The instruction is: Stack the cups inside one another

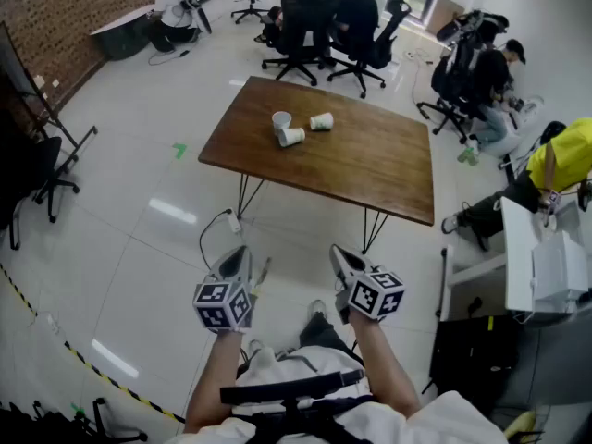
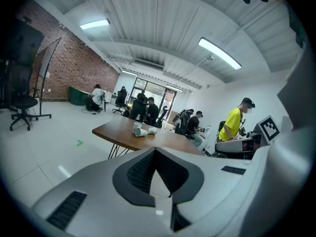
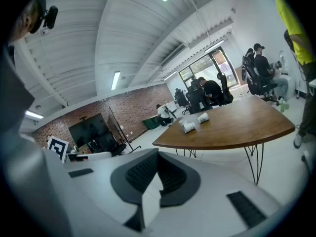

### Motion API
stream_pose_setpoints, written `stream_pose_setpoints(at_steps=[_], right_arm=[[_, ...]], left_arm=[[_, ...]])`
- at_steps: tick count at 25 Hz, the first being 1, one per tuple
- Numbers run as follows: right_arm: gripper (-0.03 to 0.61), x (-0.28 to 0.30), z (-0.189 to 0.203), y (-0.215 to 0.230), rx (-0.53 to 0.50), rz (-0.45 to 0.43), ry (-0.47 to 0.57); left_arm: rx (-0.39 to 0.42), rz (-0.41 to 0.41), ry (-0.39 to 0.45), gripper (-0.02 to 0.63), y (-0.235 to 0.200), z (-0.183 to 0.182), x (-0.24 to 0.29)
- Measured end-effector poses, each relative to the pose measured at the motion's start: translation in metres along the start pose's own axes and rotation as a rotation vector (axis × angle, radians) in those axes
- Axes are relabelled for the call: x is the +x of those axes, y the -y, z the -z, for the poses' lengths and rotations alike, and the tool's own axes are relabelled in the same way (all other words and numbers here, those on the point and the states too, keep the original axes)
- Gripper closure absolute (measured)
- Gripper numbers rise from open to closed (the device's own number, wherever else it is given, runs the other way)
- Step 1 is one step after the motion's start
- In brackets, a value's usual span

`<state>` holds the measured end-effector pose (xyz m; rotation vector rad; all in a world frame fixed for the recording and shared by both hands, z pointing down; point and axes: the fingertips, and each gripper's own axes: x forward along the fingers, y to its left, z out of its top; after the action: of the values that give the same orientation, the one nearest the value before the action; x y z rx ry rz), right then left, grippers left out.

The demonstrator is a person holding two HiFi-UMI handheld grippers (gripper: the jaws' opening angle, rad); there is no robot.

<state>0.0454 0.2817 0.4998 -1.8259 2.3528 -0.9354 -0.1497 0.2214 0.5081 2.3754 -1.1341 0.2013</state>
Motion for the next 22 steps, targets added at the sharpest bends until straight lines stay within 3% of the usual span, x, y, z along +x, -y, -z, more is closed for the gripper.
stream_pose_setpoints(at_steps=[22], right_arm=[[0.578,0.003,-0.012,0.029,0.029,-0.002,0.008]], left_arm=[[0.016,-0.005,-0.016,0.624,0.015,-0.004,0.027]])
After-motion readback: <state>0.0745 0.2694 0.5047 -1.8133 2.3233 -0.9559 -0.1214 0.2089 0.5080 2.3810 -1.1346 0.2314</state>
